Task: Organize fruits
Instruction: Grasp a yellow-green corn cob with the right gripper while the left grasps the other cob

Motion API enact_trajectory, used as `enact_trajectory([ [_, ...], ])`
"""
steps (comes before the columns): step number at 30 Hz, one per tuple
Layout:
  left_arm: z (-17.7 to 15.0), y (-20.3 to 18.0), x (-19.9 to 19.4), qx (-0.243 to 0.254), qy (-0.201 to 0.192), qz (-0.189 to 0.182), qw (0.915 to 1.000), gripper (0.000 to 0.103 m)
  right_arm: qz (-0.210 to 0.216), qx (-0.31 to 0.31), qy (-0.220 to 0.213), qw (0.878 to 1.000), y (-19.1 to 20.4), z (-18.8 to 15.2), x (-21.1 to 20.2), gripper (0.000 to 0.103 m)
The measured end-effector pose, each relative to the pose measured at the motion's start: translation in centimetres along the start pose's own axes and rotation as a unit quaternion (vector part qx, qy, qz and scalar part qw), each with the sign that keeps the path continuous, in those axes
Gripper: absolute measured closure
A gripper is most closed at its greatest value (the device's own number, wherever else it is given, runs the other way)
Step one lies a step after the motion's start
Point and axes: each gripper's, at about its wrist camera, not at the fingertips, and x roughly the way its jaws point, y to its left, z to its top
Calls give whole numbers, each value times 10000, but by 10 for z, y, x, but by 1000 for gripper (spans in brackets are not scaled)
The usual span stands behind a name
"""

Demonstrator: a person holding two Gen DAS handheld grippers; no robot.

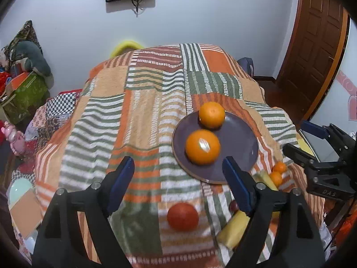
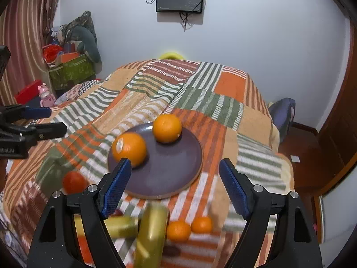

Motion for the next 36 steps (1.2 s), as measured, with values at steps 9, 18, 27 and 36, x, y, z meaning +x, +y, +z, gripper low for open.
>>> enact_trajectory([
  [9, -42, 1, -15, -44, 269, -80, 9996, 19, 342, 403, 640, 9966, -2, -52, 0, 32],
  [18, -69, -25, 5, 148, 800, -432, 9957, 19, 729, 680, 1188, 9879, 6, -91, 19, 57],
  [27, -80, -73, 42, 585, 1234, -695, 9882, 19, 970, 930, 1097, 9848, 3, -100, 18, 69],
  [36, -87, -93, 75, 780, 1676, -838, 9792, 35, 1005, 887, 1086, 9850, 3, -110, -4, 69],
])
